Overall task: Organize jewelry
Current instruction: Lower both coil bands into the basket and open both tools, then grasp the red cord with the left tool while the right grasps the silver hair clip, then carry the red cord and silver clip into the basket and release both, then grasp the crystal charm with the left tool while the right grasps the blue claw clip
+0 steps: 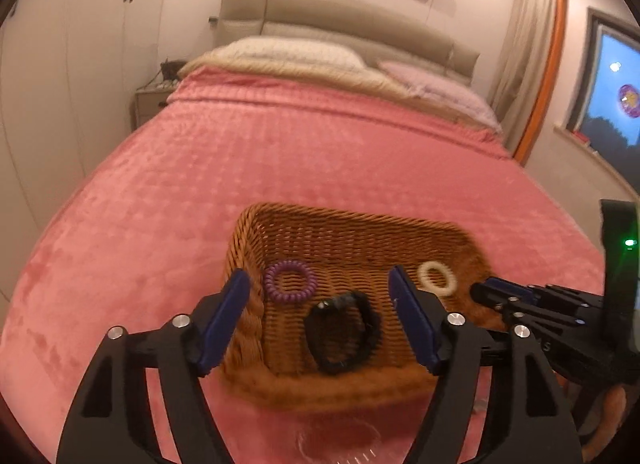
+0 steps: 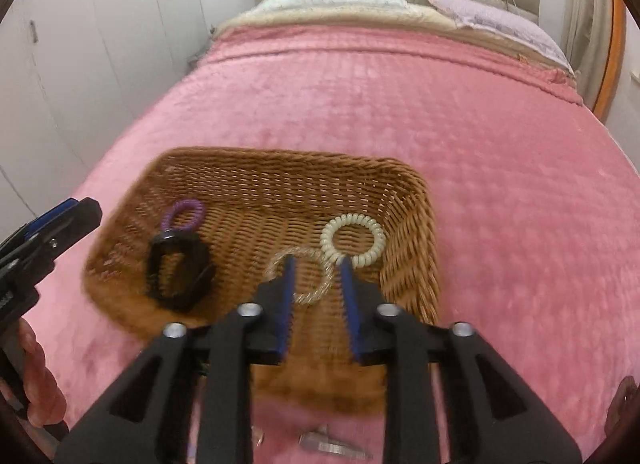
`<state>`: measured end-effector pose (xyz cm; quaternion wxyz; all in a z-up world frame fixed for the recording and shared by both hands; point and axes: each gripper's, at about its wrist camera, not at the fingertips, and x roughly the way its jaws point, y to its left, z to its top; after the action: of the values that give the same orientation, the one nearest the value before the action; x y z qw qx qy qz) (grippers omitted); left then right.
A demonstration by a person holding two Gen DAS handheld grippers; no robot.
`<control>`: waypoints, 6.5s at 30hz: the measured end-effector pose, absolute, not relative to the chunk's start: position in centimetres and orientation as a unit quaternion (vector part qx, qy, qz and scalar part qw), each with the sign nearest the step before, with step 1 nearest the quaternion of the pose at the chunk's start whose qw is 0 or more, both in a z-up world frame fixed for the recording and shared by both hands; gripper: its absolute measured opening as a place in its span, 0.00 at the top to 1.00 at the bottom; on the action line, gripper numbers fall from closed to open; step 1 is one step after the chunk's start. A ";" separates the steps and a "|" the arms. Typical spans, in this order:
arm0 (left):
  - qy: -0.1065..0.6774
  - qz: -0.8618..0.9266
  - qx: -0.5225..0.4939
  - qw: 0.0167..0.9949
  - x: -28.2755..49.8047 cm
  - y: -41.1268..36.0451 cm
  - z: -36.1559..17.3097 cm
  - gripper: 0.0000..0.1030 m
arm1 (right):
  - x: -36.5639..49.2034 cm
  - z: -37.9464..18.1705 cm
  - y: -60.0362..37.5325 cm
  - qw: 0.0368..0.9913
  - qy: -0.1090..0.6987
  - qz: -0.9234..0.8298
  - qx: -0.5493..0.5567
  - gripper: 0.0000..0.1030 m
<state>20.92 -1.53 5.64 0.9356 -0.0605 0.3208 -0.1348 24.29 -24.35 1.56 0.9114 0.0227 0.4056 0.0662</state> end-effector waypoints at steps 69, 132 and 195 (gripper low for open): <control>0.417 -0.130 -0.001 0.899 4.7 -0.2 -5.0 0.64 | 15.5 -7.3 -23.5 0.894 0.441 0.085 -0.009 0.70; 0.287 -0.203 -0.047 0.935 22.0 -5.9 5.5 0.58 | 27.3 -0.6 -24.7 0.896 0.426 0.111 0.053 0.69; 0.403 -0.168 -0.116 0.892 8.3 1.5 -4.9 0.93 | 6.7 -6.0 -25.9 0.919 0.387 0.047 0.053 0.95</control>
<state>8.30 1.49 -4.94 0.8924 -0.1162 0.4025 -0.1675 6.74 -25.86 -6.00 0.9191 0.0533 0.3875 0.0474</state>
